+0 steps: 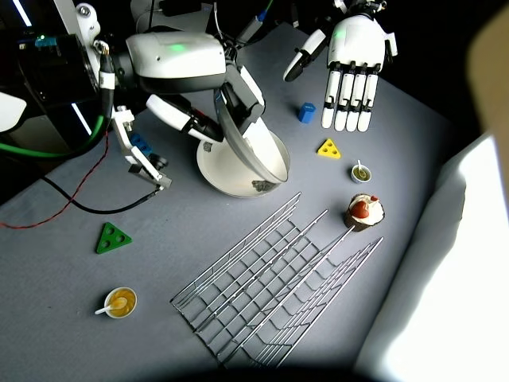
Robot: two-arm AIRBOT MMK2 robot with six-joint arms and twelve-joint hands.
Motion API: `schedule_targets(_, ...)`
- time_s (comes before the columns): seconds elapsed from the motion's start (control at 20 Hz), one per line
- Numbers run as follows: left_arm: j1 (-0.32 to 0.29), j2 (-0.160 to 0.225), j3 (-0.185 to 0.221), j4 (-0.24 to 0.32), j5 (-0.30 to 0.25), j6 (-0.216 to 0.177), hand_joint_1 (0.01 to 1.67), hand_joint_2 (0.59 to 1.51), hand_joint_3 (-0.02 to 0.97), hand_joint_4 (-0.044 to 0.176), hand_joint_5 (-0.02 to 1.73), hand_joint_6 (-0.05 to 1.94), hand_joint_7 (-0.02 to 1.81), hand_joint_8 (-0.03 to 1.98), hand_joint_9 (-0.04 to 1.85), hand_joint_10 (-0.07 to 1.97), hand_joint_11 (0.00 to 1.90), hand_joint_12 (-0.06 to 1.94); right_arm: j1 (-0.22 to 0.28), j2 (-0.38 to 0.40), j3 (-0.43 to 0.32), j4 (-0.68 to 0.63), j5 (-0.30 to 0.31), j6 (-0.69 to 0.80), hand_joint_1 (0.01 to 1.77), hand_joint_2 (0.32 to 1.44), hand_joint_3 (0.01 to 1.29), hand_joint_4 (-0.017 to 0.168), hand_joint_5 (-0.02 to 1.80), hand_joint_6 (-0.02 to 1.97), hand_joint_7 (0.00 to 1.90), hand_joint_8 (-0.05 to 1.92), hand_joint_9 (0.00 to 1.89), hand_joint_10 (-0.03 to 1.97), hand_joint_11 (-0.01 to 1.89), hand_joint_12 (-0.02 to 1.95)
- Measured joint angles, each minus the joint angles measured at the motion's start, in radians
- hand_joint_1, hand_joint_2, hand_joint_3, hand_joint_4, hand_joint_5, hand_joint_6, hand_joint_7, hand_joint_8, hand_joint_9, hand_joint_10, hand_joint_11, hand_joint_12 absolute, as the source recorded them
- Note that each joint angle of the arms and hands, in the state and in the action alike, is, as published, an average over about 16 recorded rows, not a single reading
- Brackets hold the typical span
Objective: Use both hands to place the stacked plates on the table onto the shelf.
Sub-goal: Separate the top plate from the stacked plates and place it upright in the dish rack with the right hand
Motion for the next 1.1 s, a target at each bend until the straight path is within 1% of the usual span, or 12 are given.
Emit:
schedule_targets(0.25,-0.021,0.002,0.005,0.002,-0.007,0.011,0.08,1.004,-0.002,0.002,0.13,0.01,0.16,0.01,0.16,0.01,0.15,0.02,0.044,0.019,0.003,0.056,0.016,0.005,1.47,0.90,0.01,-0.004,0.96,0.83,1.20,0.41,1.26,0.50,0.96,1.32)
schedule_targets(0.65,-0.052,0.009,0.021,0.015,0.014,0.019,0.08,1.005,-0.002,0.002,0.13,0.01,0.16,0.01,0.16,0.01,0.15,0.02,0.107,0.045,0.026,0.206,0.045,0.047,1.47,0.90,0.01,-0.006,0.95,0.84,1.14,0.53,1.25,0.53,0.97,1.32)
schedule_targets(0.9,-0.038,0.015,0.034,0.013,0.035,0.015,0.08,1.005,-0.002,0.002,0.13,0.01,0.16,0.01,0.16,0.01,0.14,0.01,0.141,0.056,0.047,0.302,0.057,0.096,1.47,0.90,0.01,-0.006,0.95,0.84,1.13,0.56,1.25,0.53,0.98,1.32)
schedule_targets(1.1,-0.023,0.016,0.043,0.023,0.043,0.013,0.07,1.005,-0.002,0.002,0.13,0.01,0.15,0.01,0.15,0.01,0.14,0.01,0.160,0.060,0.063,0.363,0.054,0.140,1.47,0.90,0.01,-0.006,0.95,0.85,1.13,0.52,1.24,0.53,1.00,1.32)
